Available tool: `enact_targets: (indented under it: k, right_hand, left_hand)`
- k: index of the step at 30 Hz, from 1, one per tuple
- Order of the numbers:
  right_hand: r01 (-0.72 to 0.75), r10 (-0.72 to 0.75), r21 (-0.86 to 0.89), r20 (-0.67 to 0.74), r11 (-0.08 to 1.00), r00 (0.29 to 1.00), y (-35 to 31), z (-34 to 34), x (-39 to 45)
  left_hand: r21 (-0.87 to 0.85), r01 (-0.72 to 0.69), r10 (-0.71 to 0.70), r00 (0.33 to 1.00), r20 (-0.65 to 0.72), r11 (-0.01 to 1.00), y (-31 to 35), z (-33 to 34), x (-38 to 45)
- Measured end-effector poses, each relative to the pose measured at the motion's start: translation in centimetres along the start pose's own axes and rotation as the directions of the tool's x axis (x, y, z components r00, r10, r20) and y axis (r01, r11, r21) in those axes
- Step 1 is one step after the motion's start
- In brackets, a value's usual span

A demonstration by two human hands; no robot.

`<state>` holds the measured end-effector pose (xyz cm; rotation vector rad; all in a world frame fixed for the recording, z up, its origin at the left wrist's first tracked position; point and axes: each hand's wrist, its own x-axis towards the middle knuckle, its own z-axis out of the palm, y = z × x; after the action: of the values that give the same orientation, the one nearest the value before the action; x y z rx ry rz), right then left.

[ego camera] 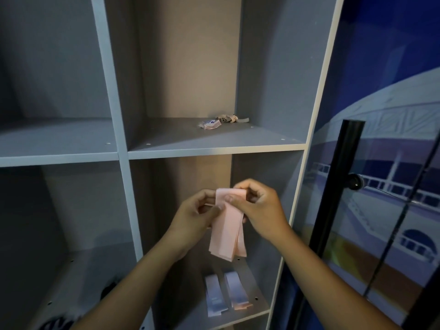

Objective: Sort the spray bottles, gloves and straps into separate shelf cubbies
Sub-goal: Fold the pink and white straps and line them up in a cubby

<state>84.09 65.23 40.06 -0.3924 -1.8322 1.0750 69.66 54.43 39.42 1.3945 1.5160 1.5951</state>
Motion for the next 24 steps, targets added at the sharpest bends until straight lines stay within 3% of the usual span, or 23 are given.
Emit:
enact_targets:
  k: [3, 7, 14, 18, 24]
  right_hand:
    - [-0.056, 0.055, 0.041, 0.033, 0.998, 0.998, 0.1, -0.5, -0.1]
    - [-0.200, 0.176, 0.269, 0.111, 0.942, 0.978, 0.2, -1.8, -0.9]
    - [-0.232, 0.217, 0.206, 0.096, 0.950, 0.972, 2.9, -0.9, -1.6]
    - [-0.283, 0.265, 0.113, 0.155, 0.952, 0.952, 5.5, 0.6, -2.6]
    - [-0.458, 0.435, 0.161, 0.158, 0.874, 0.886, 13.1, 3.6, -4.4]
  left_hand:
    - [0.022, 0.005, -0.004, 0.999, -0.044, 1.000, -0.1, 0.2, 0.3]
    - [-0.031, 0.057, -0.059, 0.996, -0.066, 0.998, 0.1, -0.1, 0.3]
    - [-0.165, 0.185, -0.200, 0.977, -0.075, 0.969, -1.8, -0.2, -0.7]
    - [-0.179, 0.255, -0.269, 0.961, -0.060, 0.950, -4.7, -0.2, -1.7]
    - [-0.161, 0.382, -0.383, 0.923, 0.028, 0.910, -14.9, 0.6, -5.2]
